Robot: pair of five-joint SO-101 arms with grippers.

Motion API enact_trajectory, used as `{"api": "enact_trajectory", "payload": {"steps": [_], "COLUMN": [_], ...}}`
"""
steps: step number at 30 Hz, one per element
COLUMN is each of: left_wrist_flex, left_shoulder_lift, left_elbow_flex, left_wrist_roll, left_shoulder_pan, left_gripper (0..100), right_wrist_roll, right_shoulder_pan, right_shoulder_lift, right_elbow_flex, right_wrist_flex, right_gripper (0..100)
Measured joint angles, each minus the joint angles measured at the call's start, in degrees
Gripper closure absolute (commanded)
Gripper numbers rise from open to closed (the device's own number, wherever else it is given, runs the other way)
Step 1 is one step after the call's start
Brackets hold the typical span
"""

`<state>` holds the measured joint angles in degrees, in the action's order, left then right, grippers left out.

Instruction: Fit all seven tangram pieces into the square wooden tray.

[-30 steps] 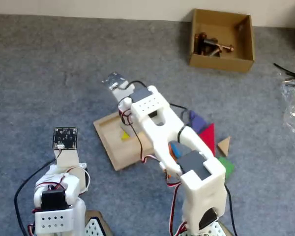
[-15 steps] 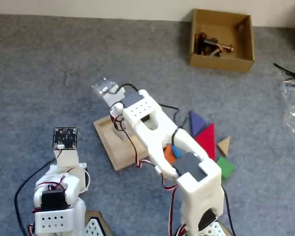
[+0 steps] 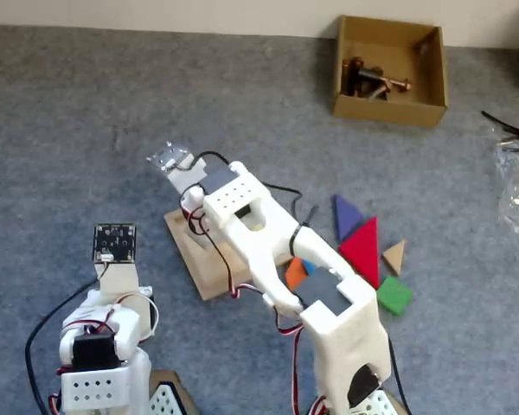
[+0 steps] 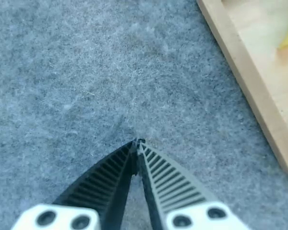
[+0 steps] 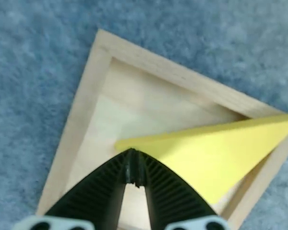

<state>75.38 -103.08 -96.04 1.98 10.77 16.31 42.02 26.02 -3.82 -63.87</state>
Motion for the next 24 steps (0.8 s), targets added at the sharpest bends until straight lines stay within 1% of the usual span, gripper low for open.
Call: {"api": "enact_trajectory", "payload": {"steps": [5,13,19,24], "left_wrist_flex": [0.0,0.0,0.0,0.0], "left_shoulder_lift": [0.0,0.0,0.0,0.0], "left_elbow_flex": [0.0,0.0,0.0,0.0], "left_wrist_roll": [0.0,0.0,0.0,0.0], "left_shoulder_pan": [0.0,0.0,0.0,0.0], "left_gripper": [100,100,100,100], "right_wrist_roll": [0.0,0.0,0.0,0.0], "right_shoulder_pan": [0.2,0.4,1.0,2.9], "right_shoulder_lift": [0.7,0.9,1.0,1.0], "right_elbow_flex": [-1.7,-1.9,-1.8,-1.8], "right_wrist_flex": [0.4,6.1,6.8,7.3], "right_gripper": [99.3,99.3,99.3,99.3]}}
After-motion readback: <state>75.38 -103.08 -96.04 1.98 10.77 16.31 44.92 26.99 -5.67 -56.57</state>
